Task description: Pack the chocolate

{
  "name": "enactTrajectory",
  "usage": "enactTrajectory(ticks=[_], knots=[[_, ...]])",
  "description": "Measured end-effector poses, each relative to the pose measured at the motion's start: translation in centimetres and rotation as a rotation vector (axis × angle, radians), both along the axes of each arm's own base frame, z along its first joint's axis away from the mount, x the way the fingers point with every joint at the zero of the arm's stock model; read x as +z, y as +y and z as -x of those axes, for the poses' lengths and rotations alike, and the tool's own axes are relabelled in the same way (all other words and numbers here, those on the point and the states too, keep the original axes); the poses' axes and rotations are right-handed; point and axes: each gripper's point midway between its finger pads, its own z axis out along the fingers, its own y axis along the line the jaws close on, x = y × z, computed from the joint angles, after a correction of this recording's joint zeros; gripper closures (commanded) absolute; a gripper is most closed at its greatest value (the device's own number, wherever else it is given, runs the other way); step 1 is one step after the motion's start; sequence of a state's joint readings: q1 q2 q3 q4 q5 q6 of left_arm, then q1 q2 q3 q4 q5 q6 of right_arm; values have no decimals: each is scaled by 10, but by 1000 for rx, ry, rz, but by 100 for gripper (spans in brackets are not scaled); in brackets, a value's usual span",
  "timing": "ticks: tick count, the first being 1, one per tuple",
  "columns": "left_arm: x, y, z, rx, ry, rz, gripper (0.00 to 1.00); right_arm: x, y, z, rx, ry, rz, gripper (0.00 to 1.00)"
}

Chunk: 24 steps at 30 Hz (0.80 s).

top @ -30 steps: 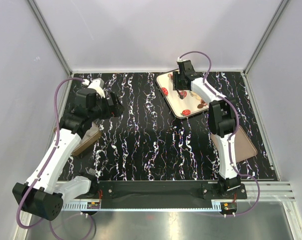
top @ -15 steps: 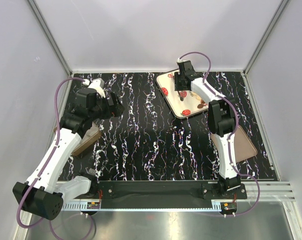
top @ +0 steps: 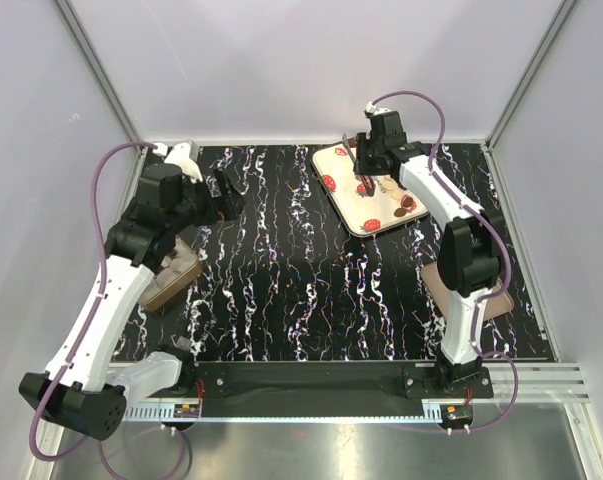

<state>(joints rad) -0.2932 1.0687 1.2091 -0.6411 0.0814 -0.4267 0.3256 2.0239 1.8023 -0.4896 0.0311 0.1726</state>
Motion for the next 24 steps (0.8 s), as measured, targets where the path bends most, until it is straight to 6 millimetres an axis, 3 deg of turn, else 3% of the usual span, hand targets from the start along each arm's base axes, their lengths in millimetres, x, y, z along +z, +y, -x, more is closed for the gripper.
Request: enactTrajectory(ticks=[2, 5, 9, 12, 17, 21, 24], knots=[[15, 0, 0, 0, -25, 8, 1, 14, 8, 9, 14, -19, -18, 67], [42, 0, 2, -5, -71, 23, 1, 30, 42, 27, 74, -46, -32, 66], [75, -2, 6, -22, -129, 49, 1, 33, 120, 70, 231, -44, -50, 67], [91, -6, 10, -44, -158, 69, 1, 31, 191, 122, 398, -25, -77, 67], [104, -13, 16, -82, -171, 106, 1, 35, 277, 191, 635, -8, -142, 67], [106, -16, 22, -100, -161, 123, 1, 34, 327, 234, 785, 3, -188, 68], [108, -15, 28, -104, -160, 130, 1, 24, 352, 258, 860, 30, -207, 68]])
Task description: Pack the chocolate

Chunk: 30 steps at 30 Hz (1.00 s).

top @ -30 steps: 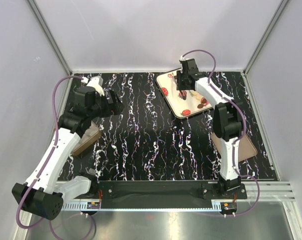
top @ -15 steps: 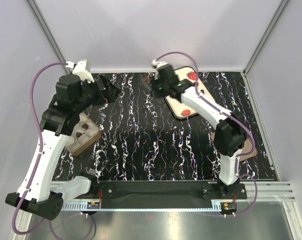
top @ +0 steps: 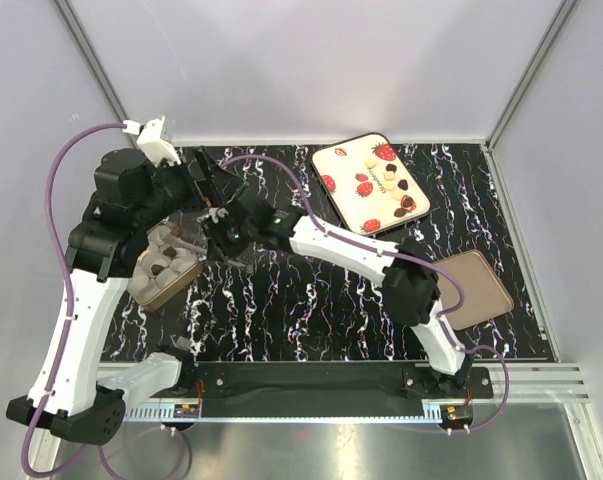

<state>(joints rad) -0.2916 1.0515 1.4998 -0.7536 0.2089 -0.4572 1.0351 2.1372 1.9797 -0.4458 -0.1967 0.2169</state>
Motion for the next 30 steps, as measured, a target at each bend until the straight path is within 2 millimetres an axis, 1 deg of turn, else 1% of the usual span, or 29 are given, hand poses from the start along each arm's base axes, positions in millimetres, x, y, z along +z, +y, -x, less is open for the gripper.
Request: enactTrajectory(ticks=[5, 7, 11, 18, 20, 23, 27, 30], knots=[[9, 1, 12, -12, -23, 19, 1, -22, 29, 31, 110, 40, 3, 68], [10, 1, 14, -17, -28, 23, 1, -27, 40, 41, 151, 50, -6, 67], [11, 0, 17, -21, -29, 29, 1, -34, 55, 55, 210, 73, -23, 67], [10, -1, 16, -21, -20, 33, 1, -49, 71, 59, 257, 113, -49, 67], [8, -2, 14, -24, -12, 35, 1, -57, 75, 61, 266, 129, -51, 66], [5, -4, 11, -29, 5, 37, 1, -63, 77, 62, 274, 141, -54, 66], [3, -6, 10, -32, 14, 41, 1, -71, 83, 60, 275, 143, -57, 66], [4, -6, 10, -35, 13, 42, 1, -72, 88, 58, 276, 135, -70, 65]])
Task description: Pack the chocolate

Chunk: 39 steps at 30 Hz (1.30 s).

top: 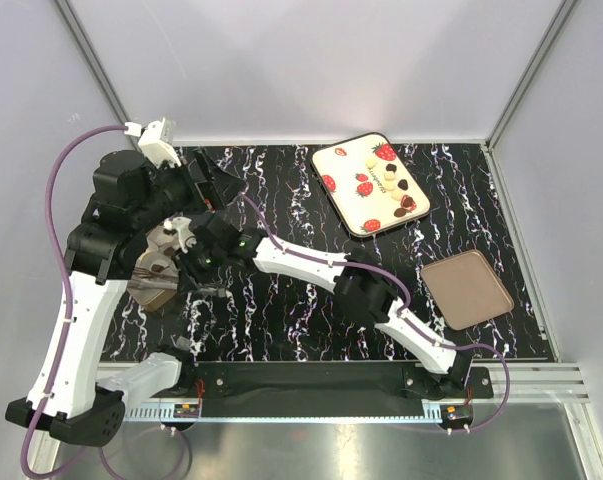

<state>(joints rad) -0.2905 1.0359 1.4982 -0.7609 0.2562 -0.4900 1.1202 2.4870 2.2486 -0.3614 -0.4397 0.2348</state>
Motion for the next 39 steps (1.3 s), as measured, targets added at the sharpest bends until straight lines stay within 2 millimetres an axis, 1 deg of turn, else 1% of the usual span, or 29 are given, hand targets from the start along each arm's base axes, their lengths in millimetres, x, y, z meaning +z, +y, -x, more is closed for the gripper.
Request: enactTrajectory(ticks=[7, 11, 17, 23, 28, 39], knots=[[1, -1, 0, -5, -3, 3, 1, 3, 11, -6, -2, -16, -33, 64], [2, -2, 0, -9, -5, 5, 1, -2, 15, -8, -3, -19, -39, 63], [1, -2, 0, -10, -5, 5, 1, -13, 16, -8, -8, -9, -24, 58], [2, -2, 1, -13, -5, 6, 1, -12, 16, -9, -13, -11, -25, 53], [2, -3, 1, -17, -4, 7, 1, -12, 16, -10, -15, -12, -24, 51], [2, -3, 1, -20, -6, 9, 1, -12, 17, -12, -20, -23, -25, 52]])
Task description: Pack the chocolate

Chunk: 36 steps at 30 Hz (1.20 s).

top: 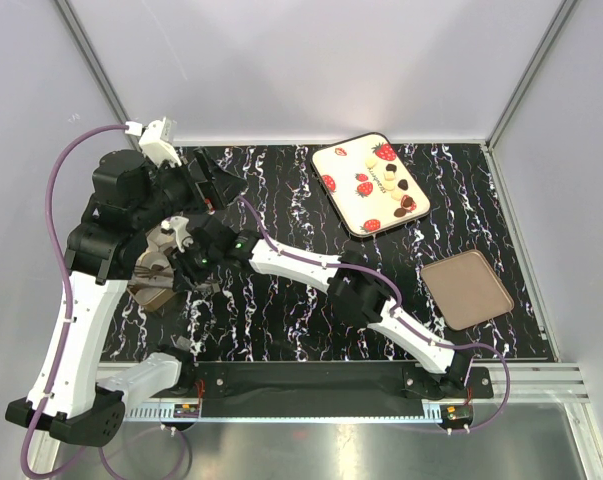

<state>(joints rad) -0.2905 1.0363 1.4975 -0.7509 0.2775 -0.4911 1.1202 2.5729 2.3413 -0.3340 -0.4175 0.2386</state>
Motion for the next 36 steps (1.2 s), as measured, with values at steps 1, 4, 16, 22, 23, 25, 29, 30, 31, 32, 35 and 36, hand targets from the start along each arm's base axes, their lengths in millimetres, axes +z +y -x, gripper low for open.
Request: enactTrajectory(ticks=[1, 4, 16, 22, 23, 25, 29, 30, 31, 32, 35, 36], knots=[[0, 0, 0, -1, -1, 1, 1, 0, 0, -1, -2, -2, 0, 52], [1, 0, 0, 0, -3, 3, 1, 2, 2, -3, -6, -15, -13, 53], [21, 2, -1, 1, -39, -9, 1, -2, -7, -9, -42, -55, -18, 55], [37, 6, 3, 17, -76, -11, 1, 27, -31, -21, -83, -87, -54, 55], [38, 7, 4, 19, -76, -12, 1, 34, -34, -25, -92, -96, -66, 56], [36, 7, 4, 21, -69, -15, 1, 50, -45, -35, -117, -115, -90, 55], [30, 12, 3, 45, -48, -32, 1, 77, -72, -60, -187, -152, -112, 56], [29, 14, 3, 54, -45, -39, 1, 82, -82, -68, -215, -161, -111, 56], [27, 16, 2, 64, -44, -47, 1, 85, -93, -76, -247, -170, -104, 56], [26, 17, 2, 74, -43, -54, 1, 87, -105, -83, -273, -173, -96, 56], [23, 23, 2, 97, -38, -72, 1, 90, -154, -116, -398, -185, -51, 55], [22, 25, 3, 105, -39, -75, 1, 90, -174, -129, -451, -187, -27, 55]])
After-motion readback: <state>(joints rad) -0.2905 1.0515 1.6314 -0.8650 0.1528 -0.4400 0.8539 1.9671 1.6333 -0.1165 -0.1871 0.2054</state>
